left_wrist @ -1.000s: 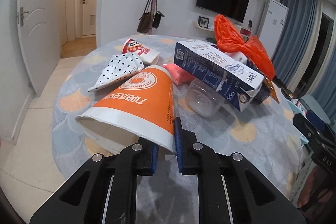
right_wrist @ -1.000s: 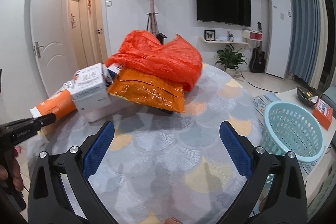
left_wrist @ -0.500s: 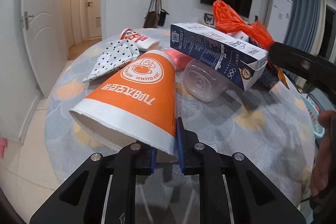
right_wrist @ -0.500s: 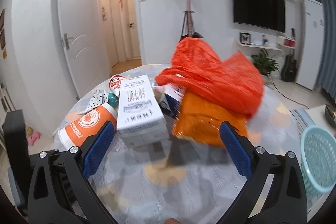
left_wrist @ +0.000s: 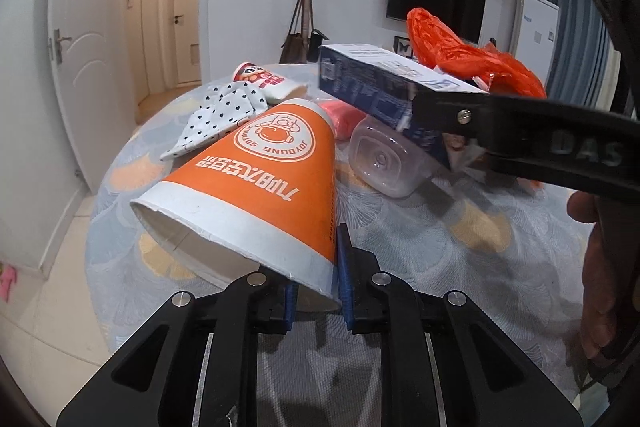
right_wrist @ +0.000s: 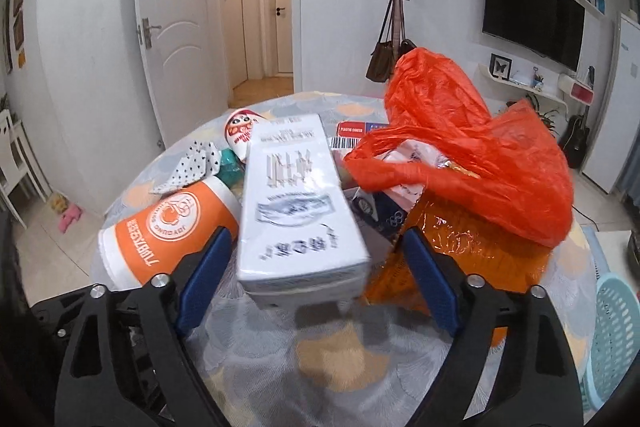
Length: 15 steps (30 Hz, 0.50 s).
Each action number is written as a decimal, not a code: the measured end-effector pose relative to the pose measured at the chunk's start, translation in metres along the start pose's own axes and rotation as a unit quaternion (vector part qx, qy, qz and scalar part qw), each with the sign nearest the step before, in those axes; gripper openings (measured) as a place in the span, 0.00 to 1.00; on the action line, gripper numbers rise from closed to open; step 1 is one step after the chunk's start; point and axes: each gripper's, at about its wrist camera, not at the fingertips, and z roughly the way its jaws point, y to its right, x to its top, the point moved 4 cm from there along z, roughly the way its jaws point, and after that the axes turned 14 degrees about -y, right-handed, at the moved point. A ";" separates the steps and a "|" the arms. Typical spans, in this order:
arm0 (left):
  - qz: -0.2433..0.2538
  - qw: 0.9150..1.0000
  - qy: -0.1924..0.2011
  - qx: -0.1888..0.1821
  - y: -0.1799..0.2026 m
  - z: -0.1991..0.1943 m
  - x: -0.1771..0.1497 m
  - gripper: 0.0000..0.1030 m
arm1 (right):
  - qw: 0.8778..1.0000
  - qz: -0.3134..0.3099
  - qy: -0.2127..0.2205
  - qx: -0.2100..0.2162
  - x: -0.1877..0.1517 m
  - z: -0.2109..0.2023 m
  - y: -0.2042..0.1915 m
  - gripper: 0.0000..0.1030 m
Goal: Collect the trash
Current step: 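Grasp and lift the white milk carton with the right tool while the left holds the cup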
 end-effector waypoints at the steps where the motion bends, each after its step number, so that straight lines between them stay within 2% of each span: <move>1: 0.000 1.000 0.000 0.000 0.000 0.000 0.000 0.15 | 1.000 0.000 -0.005 0.002 0.001 0.003 0.000 0.62; 2: 0.000 1.000 0.001 -0.001 -0.001 0.000 -0.001 0.15 | 1.000 0.001 -0.013 0.011 0.001 0.007 0.000 0.54; 7: -0.001 1.000 0.001 -0.003 -0.003 -0.001 -0.002 0.16 | 0.999 0.015 -0.015 0.031 -0.001 0.010 0.004 0.53; 15: 0.002 1.000 0.001 0.003 0.001 -0.003 -0.004 0.16 | 0.998 0.039 0.011 0.053 -0.009 -0.016 0.015 0.52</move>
